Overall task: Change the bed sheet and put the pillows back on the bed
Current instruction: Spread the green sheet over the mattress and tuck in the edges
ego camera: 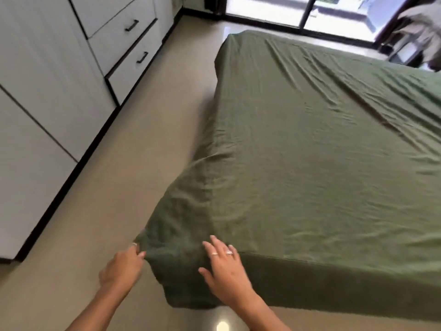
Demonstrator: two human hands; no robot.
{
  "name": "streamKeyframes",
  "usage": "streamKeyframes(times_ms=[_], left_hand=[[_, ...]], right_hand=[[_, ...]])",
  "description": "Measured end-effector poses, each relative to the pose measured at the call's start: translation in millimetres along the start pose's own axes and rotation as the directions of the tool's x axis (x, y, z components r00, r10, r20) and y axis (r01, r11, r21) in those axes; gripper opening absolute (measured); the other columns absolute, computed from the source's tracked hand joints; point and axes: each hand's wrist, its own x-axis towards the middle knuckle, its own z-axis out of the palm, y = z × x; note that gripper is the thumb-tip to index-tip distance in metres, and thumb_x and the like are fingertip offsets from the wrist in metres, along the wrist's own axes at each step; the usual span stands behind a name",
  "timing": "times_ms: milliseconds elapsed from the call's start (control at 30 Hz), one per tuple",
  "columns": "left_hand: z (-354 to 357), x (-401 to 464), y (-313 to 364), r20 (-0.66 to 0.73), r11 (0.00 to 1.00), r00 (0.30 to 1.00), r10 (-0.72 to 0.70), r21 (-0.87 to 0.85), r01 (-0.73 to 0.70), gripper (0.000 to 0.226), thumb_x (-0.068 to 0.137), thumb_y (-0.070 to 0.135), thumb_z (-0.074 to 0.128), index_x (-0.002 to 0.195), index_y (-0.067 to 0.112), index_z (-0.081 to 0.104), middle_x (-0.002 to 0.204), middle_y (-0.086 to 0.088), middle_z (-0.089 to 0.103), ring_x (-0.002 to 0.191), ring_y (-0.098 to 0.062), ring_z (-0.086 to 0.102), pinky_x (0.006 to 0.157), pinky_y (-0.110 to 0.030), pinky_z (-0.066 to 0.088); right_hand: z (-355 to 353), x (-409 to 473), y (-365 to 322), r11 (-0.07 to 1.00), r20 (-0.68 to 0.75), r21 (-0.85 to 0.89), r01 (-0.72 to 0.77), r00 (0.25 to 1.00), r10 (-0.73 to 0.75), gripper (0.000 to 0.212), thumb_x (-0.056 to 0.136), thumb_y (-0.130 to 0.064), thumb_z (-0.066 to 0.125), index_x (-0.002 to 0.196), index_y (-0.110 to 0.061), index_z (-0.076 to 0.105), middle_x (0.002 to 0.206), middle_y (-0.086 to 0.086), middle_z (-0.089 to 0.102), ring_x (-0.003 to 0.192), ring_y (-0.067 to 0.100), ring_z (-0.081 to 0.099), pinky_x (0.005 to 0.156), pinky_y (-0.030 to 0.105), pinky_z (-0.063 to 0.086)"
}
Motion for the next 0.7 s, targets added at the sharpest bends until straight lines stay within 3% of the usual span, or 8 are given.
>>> streamKeyframes(times_ms=[133,233,367,467,533,600,633,700], left_hand=[[18,-24,76,0.056,0.921,0.927,0.371,0.108,-0.375,0.039,0.094,0.048,0.051,0.125,0.024,0.054,0.115,0.002,0.062,0.102,-0.018,0.063,0.079,-0.035,0.052],[32,-50,137,0.066,0.624,0.663,0.745,0.281,-0.729,0.051,0.063,0.052,0.082,0.098,0.018,0.071,0.086,0.002,0.064,0.073,-0.019,0.066,0.052,-0.034,0.051],[59,-82,202,0.28,0.299,0.435,0.856,0.418,-0.858,0.052,0.093,0.045,0.052,0.133,0.011,0.044,0.126,-0.008,0.05,0.119,-0.029,0.046,0.09,-0.04,0.038],[76,-87,228,0.336,0.209,0.417,0.845,0.511,-0.834,0.044,0.095,0.031,0.053,0.13,0.005,0.044,0.124,-0.015,0.051,0.116,-0.031,0.047,0.09,-0.04,0.037],[82,-85,236,0.314,0.162,0.372,0.873,0.534,-0.83,0.031,0.09,0.02,0.061,0.116,0.004,0.056,0.109,-0.016,0.059,0.102,-0.031,0.057,0.079,-0.039,0.042],[81,-81,237,0.339,0.071,0.29,0.895,0.533,-0.843,0.033,0.049,0.018,0.09,0.072,0.011,0.068,0.065,-0.01,0.061,0.057,-0.026,0.061,0.049,-0.03,0.037],[82,-80,235,0.34,0.053,0.269,0.901,0.53,-0.846,0.04,0.027,0.015,0.093,0.052,0.015,0.062,0.048,-0.004,0.053,0.039,-0.022,0.053,0.042,-0.024,0.026],[88,-72,233,0.304,0.081,0.265,0.915,0.506,-0.859,0.045,0.013,0.012,0.091,0.039,0.019,0.055,0.038,0.001,0.045,0.028,-0.018,0.045,0.044,-0.021,0.016]], right_hand=[[-12,-55,92,0.951,-0.172,-0.096,-0.295,0.945,0.276,0.071,0.053,-0.028,0.087,0.118,-0.008,0.065,0.122,0.014,0.063,0.109,0.026,0.064,0.088,0.042,0.054],[-26,-97,156,0.835,-0.133,-0.201,-0.511,0.859,0.494,0.085,0.031,-0.02,0.095,0.109,0.002,0.068,0.113,0.025,0.065,0.093,0.036,0.068,0.073,0.047,0.056],[-34,-131,213,0.738,-0.066,-0.263,-0.622,0.774,0.629,0.086,0.022,-0.023,0.098,0.099,0.005,0.07,0.096,0.022,0.067,0.075,0.037,0.068,0.06,0.047,0.055],[-37,-134,233,0.749,-0.068,-0.289,-0.596,0.794,0.605,0.077,0.025,-0.026,0.097,0.092,-0.001,0.071,0.083,0.013,0.065,0.062,0.029,0.065,0.046,0.04,0.049],[-45,-126,235,0.78,-0.091,-0.348,-0.519,0.847,0.523,0.046,0.039,-0.019,0.091,0.079,-0.007,0.07,0.071,0.01,0.062,0.055,0.026,0.063,0.041,0.036,0.045],[-53,-114,236,0.813,-0.102,-0.386,-0.436,0.896,0.432,0.006,0.063,-0.012,0.06,0.064,-0.011,0.066,0.059,0.007,0.056,0.046,0.025,0.059,0.036,0.034,0.042],[-53,-108,240,0.83,-0.019,-0.397,-0.391,0.908,0.419,0.016,0.062,-0.012,0.05,0.059,-0.013,0.066,0.054,0.007,0.053,0.043,0.024,0.056,0.035,0.034,0.04],[-62,-99,243,0.801,0.012,-0.486,-0.349,0.914,0.405,0.007,0.055,-0.014,0.062,0.055,-0.018,0.067,0.051,0.006,0.053,0.042,0.022,0.055,0.037,0.031,0.039]])
